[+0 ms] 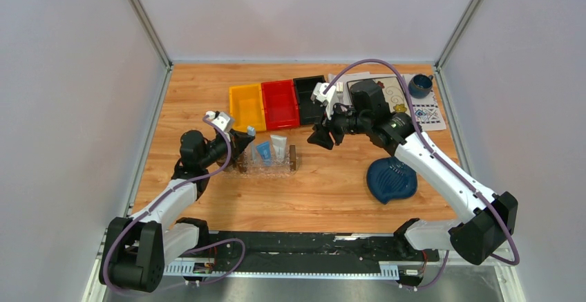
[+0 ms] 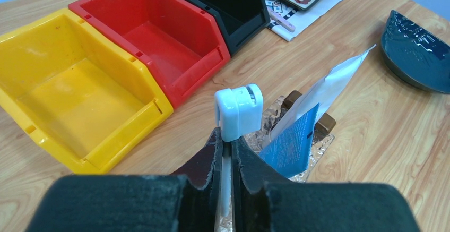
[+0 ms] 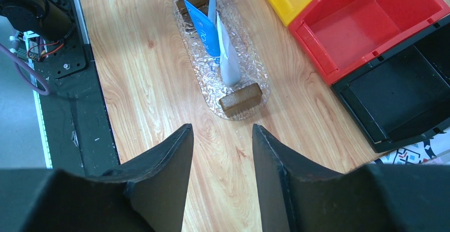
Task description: Prepare toiletry sets of a toothbrush and toothpaste on the tray
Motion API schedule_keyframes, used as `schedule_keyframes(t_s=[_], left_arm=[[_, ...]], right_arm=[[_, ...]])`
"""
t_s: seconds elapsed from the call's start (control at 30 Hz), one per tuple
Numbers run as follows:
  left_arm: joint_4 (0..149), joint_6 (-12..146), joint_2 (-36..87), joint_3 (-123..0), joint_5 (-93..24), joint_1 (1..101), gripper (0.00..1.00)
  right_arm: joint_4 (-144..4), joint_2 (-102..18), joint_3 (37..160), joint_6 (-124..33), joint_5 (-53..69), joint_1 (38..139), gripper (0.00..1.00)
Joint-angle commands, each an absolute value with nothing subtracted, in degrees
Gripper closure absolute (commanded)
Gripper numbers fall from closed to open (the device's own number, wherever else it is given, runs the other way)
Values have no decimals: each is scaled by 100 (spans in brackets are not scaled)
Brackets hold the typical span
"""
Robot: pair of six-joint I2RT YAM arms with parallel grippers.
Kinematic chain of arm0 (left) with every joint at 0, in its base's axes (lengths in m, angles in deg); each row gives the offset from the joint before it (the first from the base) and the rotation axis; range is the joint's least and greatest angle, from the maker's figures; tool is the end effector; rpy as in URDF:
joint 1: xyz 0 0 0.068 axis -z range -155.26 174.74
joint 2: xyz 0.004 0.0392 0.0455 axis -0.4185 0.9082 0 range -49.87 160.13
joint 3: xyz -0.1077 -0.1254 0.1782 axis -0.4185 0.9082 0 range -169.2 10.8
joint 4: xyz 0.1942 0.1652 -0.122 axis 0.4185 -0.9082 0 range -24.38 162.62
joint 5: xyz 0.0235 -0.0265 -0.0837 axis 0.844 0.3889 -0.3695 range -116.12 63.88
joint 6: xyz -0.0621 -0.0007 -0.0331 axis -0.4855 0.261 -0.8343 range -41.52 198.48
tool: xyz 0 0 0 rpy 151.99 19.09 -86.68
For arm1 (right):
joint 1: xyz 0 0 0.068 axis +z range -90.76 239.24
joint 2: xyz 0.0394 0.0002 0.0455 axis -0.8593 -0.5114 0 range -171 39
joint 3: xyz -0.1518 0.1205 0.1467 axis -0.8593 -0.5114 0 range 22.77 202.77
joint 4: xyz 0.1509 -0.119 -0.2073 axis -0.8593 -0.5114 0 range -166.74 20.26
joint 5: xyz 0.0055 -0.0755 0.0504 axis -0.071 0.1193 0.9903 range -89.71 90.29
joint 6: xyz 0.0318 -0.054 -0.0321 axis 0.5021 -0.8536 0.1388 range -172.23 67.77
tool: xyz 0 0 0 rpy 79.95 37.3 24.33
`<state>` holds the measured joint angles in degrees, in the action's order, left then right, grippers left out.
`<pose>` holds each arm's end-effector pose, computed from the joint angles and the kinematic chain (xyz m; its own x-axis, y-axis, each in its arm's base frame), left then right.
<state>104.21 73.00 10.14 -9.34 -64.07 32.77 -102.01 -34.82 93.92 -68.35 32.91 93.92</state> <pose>0.2579 -0.0722 0.1728 -0.2098 -0.0464 -0.9767 0.6959 0.6946 -0.1824 0.2500 0.2108 0.3147 -0.2184 -0.4354 -0.8733 -0.9403 0.3334 0.0689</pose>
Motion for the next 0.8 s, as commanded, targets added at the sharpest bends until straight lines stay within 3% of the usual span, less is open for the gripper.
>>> schedule_keyframes(t_s=[0.0, 0.37, 0.77], left_arm=[[10540, 7311, 1060, -1064, -6594, 3230, 87], [10321, 7320, 1043, -1143, -6576, 3230, 77], [10259, 7320, 1034, -1170, -6550, 3230, 75]], right_arm=[[-9954, -3290, 9369, -6857, 3369, 9361, 52], [-9954, -3281, 9361, -6849, 3369, 9369, 51], [-9971, -3289, 9378, -6849, 3387, 9369, 51]])
